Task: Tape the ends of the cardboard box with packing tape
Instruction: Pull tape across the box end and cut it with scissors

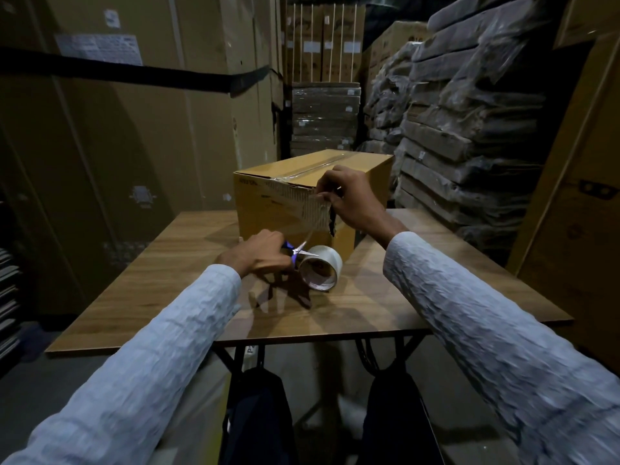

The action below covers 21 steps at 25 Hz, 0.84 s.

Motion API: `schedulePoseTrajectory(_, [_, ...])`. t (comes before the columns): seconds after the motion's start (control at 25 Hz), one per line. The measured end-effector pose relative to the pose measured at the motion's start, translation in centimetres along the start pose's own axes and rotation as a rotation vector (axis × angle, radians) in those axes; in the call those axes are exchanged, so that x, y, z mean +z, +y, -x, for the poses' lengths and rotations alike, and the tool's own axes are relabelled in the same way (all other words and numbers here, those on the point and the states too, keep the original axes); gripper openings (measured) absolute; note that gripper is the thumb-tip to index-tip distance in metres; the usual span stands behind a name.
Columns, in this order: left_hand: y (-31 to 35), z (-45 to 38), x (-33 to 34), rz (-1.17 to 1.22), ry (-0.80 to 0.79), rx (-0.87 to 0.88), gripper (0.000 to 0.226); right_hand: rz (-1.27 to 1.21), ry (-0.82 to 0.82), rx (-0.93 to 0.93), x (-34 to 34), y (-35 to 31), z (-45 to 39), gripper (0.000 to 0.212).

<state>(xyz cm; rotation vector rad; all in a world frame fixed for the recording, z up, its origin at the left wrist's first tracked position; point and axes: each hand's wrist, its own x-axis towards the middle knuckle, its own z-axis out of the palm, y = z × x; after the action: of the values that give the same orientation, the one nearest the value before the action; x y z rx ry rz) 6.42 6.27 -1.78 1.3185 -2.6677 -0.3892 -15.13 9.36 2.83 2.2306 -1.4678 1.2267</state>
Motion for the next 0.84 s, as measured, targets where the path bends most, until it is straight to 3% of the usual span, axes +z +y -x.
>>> schedulePoseTrajectory(0.4, [-4.2,0.9,-0.1,0.351,-0.016,-0.043,0.039,-0.189,0.150,0.211,-0.5,0.1,0.1,0.006])
schedulePoseTrajectory(0.52, [-6.2,0.7,2.0,0.297,-0.030,-0.162,0.033,-0.242,0.188,0.286,-0.9,0.6,0.0,0.005])
schedulePoseTrajectory(0.68, [-6.6,0.3,4.1,-0.023,-0.134,-0.264,0.044,-0.238,0.171,0.284,-0.9,0.4,0.0,0.005])
schedulePoseTrajectory(0.84, [-6.3,-0.8,4.9,-0.103,0.045,-0.234,0.035,-0.243,0.178,0.257,-0.9,0.0,-0.2,0.004])
